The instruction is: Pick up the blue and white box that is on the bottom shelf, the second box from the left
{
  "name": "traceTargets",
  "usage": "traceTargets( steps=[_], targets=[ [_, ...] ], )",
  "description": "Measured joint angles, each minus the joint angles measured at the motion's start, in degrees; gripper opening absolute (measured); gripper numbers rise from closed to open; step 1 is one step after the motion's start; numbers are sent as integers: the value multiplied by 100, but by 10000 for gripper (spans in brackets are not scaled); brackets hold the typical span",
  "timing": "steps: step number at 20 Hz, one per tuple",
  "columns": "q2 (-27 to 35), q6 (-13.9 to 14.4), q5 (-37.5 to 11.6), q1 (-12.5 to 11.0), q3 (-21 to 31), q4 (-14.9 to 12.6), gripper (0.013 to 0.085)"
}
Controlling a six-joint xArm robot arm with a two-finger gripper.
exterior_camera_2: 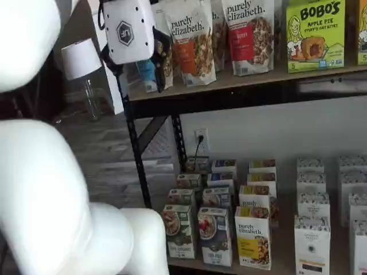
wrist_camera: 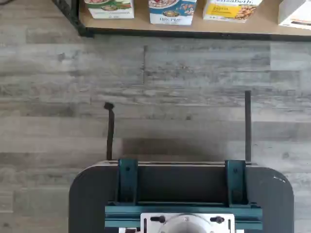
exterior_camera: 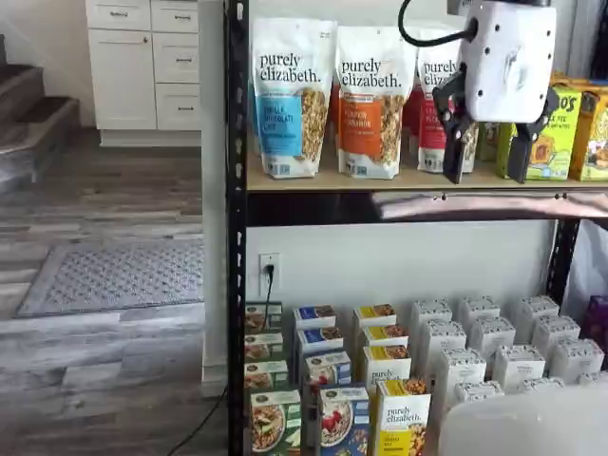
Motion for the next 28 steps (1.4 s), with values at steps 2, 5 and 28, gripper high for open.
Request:
traceTargets(
  steps=[2,5,28],
  targets=[
    [-30,93,-54,186,27,-202,850],
    [-51,117,-99,220,47,-255,850],
    [-109,394,-1515,491,1573,-407,850]
  ],
)
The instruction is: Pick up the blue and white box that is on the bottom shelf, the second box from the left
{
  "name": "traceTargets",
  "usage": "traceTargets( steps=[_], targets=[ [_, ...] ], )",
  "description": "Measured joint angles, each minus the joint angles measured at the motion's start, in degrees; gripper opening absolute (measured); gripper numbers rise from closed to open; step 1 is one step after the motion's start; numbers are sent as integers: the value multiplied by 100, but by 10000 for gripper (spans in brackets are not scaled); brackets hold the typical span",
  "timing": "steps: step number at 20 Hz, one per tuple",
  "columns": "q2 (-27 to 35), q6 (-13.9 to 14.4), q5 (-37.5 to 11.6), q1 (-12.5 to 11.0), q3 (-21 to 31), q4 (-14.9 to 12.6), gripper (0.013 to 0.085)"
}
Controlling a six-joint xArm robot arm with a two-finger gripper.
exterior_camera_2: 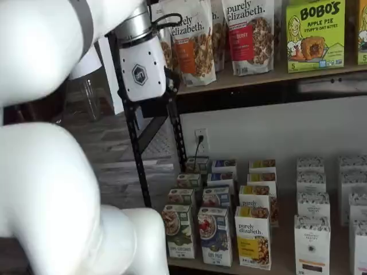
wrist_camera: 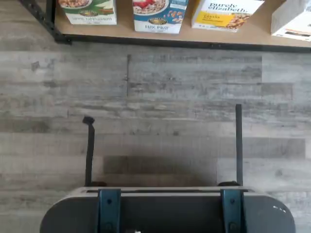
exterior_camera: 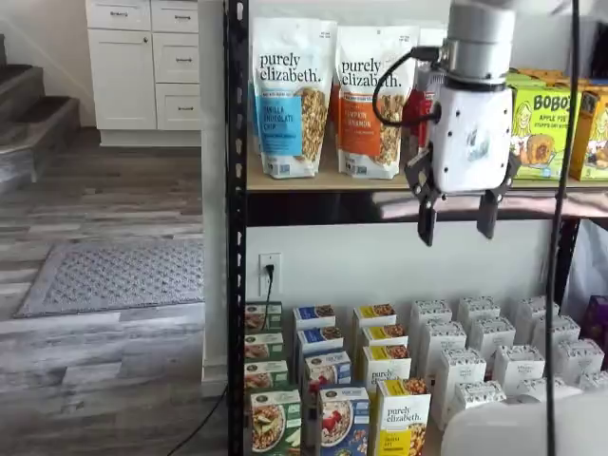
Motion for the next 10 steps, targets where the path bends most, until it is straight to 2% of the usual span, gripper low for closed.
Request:
traceTargets(
  steps=[10],
  targets=[
    [58,17,-1270,-45,965,-104,850]
  ],
)
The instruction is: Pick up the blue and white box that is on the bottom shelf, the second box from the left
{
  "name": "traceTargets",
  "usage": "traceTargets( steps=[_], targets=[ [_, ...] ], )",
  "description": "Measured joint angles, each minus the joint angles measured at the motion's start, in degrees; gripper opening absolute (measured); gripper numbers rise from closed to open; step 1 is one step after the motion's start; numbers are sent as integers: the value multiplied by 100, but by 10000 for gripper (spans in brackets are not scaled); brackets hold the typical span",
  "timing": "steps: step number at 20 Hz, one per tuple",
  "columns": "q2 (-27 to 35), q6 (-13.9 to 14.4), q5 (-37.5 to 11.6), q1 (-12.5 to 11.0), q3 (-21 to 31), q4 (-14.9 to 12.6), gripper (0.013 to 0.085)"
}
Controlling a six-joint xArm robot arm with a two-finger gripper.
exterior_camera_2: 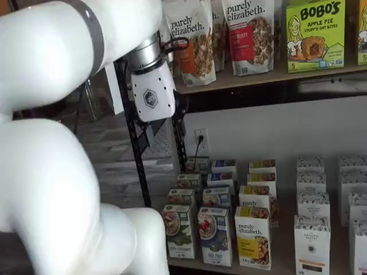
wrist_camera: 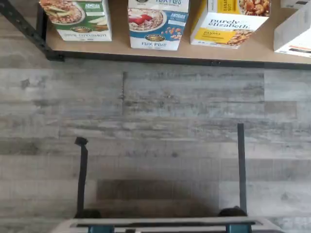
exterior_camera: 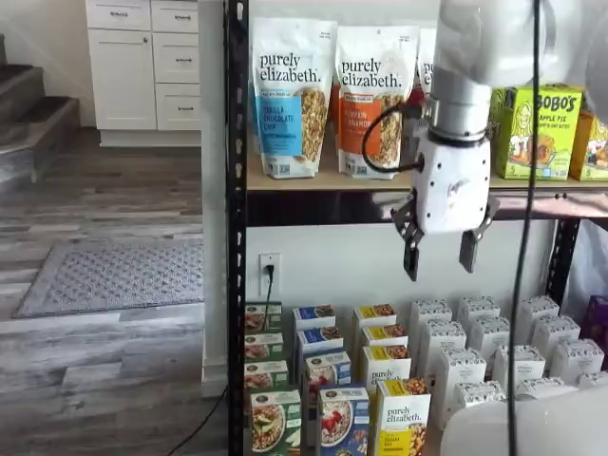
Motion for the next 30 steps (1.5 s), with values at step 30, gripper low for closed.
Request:
traceTargets(
  steps=[30],
  targets=[
    [1575,-193,-3338,-44,1430,497,850]
  ],
)
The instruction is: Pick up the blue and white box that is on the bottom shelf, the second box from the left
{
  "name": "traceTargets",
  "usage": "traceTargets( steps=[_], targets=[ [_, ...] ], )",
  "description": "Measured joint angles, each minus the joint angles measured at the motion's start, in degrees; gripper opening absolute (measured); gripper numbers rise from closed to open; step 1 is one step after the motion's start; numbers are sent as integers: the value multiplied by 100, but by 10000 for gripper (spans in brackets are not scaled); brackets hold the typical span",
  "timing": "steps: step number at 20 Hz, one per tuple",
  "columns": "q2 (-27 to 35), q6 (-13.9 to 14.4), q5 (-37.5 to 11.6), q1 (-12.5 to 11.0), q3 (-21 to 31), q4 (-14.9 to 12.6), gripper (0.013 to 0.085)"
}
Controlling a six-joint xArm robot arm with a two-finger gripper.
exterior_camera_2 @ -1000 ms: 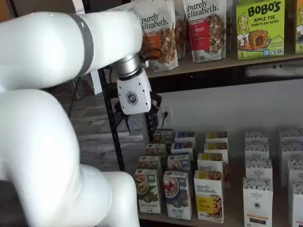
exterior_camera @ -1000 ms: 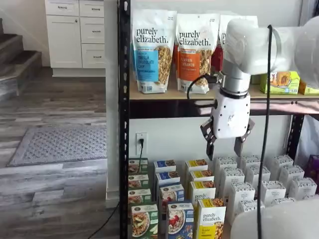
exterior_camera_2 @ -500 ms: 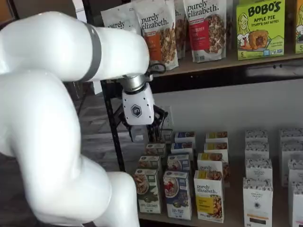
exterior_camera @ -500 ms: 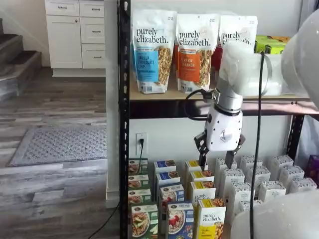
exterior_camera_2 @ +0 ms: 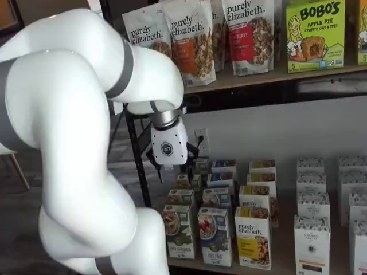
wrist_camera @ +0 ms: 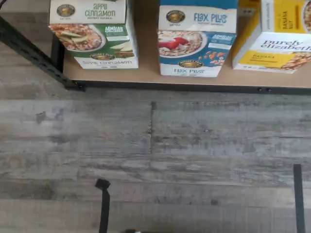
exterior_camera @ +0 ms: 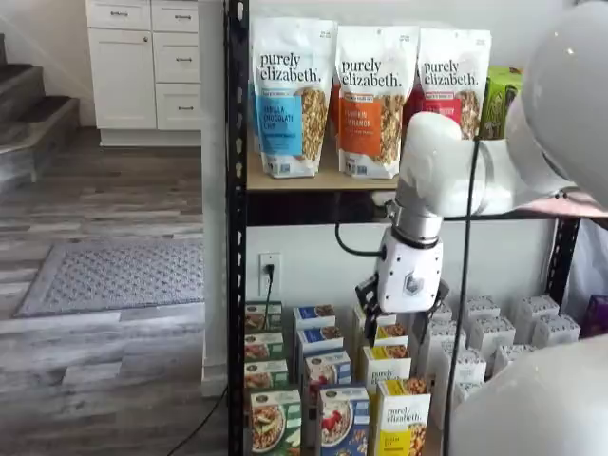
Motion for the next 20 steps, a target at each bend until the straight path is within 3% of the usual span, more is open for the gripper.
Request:
traceTargets(
  steps=[5,20],
  targets=[
    [478,6,-437,109,15,136,850],
    [1625,108,-1265,198,-202,64,850]
  ],
)
